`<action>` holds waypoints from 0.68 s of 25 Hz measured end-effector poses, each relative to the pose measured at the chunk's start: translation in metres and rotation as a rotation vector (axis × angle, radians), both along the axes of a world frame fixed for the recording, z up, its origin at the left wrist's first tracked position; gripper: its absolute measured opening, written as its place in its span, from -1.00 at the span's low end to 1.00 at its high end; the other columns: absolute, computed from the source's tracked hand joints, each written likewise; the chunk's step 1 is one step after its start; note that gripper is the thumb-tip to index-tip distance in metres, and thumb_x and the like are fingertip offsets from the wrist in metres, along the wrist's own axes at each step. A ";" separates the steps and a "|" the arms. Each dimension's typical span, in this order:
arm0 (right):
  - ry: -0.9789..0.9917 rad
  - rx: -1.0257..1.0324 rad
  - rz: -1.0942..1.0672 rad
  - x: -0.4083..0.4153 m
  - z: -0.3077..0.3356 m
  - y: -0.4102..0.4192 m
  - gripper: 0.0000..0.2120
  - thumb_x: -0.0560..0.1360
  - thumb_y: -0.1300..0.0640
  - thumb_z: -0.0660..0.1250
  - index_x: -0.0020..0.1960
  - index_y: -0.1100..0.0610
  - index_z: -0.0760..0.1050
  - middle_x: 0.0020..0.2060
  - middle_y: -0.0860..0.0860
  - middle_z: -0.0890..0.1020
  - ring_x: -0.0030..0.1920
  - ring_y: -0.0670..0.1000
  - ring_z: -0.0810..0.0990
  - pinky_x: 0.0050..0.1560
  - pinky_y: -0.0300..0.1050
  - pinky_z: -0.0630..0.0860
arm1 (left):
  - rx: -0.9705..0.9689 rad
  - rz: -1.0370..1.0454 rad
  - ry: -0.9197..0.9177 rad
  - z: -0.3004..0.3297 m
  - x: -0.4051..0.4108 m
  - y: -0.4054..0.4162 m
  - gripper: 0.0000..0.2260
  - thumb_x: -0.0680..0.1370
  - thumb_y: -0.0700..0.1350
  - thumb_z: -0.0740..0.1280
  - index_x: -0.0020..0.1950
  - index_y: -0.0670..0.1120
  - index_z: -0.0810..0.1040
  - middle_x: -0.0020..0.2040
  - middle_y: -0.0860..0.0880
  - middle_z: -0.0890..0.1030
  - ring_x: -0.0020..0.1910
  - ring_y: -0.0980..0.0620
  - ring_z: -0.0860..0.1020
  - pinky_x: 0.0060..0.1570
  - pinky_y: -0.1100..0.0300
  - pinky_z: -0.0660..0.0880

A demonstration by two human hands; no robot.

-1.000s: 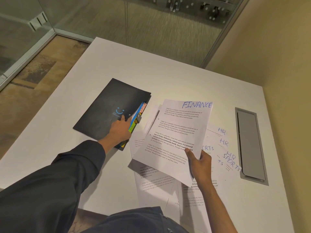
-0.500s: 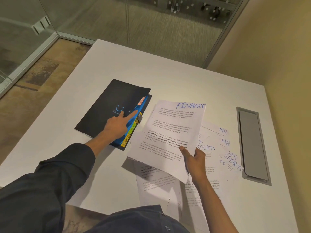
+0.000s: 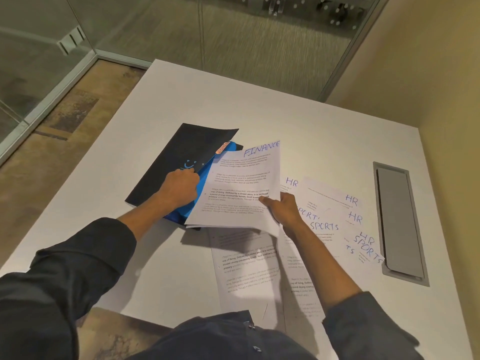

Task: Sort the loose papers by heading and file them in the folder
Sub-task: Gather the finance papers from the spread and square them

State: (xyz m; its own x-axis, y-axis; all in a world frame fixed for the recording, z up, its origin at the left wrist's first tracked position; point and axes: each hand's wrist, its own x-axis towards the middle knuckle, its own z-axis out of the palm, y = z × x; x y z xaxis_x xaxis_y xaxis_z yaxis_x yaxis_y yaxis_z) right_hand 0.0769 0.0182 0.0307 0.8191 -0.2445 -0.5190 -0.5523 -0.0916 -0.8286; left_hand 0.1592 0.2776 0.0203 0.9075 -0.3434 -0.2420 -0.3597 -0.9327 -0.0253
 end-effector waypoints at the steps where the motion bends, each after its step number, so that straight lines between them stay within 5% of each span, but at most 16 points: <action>1: 0.009 -0.027 0.004 0.008 -0.002 0.001 -0.71 0.50 0.23 0.43 0.20 0.25 0.59 0.03 0.13 0.70 -0.03 0.11 0.69 0.00 -0.07 0.62 | -0.001 -0.012 0.003 0.000 0.000 -0.001 -0.87 0.58 -0.09 0.23 -0.03 -0.10 0.53 -0.06 -0.06 0.56 -0.27 0.04 0.45 -0.28 0.18 0.37; 6: 0.009 -0.114 0.017 0.037 -0.008 0.006 -0.70 0.49 0.20 0.44 0.19 0.26 0.59 0.06 0.14 0.68 0.02 0.14 0.67 -0.02 -0.09 0.57 | -0.058 -0.021 0.070 0.003 -0.006 -0.007 -0.87 0.57 -0.03 0.28 -0.12 -0.03 0.40 -0.09 -0.04 0.55 -0.28 0.05 0.47 -0.30 0.21 0.39; 13: -0.045 -0.267 0.037 0.053 -0.013 0.045 -0.74 0.50 0.17 0.38 0.16 0.24 0.62 0.04 0.15 0.69 0.00 0.13 0.66 -0.12 -0.18 0.49 | -0.092 -0.050 0.080 0.013 -0.011 -0.027 -0.85 0.54 -0.08 0.32 0.05 -0.12 0.55 -0.01 -0.08 0.54 -0.19 0.01 0.51 -0.26 0.19 0.42; 17: -0.071 -0.274 0.047 0.053 -0.015 0.066 -0.69 0.56 0.17 0.35 0.27 0.25 0.55 0.20 0.16 0.63 0.10 0.17 0.63 -0.10 -0.16 0.50 | -0.108 -0.025 0.061 0.023 -0.012 -0.044 -0.83 0.58 -0.11 0.25 0.09 -0.16 0.54 0.03 -0.11 0.56 -0.17 -0.02 0.52 -0.24 0.19 0.39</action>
